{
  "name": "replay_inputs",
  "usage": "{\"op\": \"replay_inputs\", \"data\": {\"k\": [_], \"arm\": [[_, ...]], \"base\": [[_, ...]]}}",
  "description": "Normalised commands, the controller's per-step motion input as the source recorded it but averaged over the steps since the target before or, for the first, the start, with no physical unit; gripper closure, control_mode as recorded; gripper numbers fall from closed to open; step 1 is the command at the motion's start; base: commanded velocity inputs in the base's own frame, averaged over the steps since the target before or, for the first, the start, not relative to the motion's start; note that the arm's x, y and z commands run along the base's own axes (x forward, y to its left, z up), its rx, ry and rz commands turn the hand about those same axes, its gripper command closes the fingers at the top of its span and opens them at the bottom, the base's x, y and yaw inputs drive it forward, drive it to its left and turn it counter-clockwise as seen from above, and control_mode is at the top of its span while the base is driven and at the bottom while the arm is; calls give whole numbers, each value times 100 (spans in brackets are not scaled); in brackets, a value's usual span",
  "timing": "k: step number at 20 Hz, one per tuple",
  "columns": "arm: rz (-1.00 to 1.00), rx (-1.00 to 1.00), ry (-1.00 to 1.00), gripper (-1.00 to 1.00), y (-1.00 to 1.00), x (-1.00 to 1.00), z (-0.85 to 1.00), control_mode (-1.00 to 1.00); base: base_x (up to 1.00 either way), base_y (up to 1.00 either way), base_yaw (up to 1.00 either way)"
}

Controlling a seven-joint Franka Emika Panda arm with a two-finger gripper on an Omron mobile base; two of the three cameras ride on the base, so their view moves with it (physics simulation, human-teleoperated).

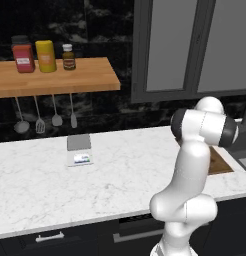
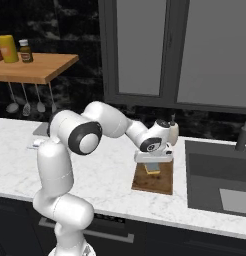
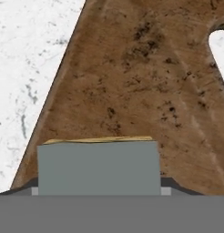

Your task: Pick up the sponge from the counter and clean the cutting board by briefly scrubbing or pressing down on the cutting board. Once finished, release the sponge.

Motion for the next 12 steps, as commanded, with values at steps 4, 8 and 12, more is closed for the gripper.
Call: {"op": "replay_inputs", "data": {"k": [4, 8, 12], "arm": [[0, 1, -3, 100, 0, -58, -21, -100], [0, 2, -7, 100, 1, -66, -3, -100], [0, 2, -1, 100, 6, -58, -24, -100]], "base": [[0, 0, 0], [0, 0, 0], [0, 0, 0]]}}
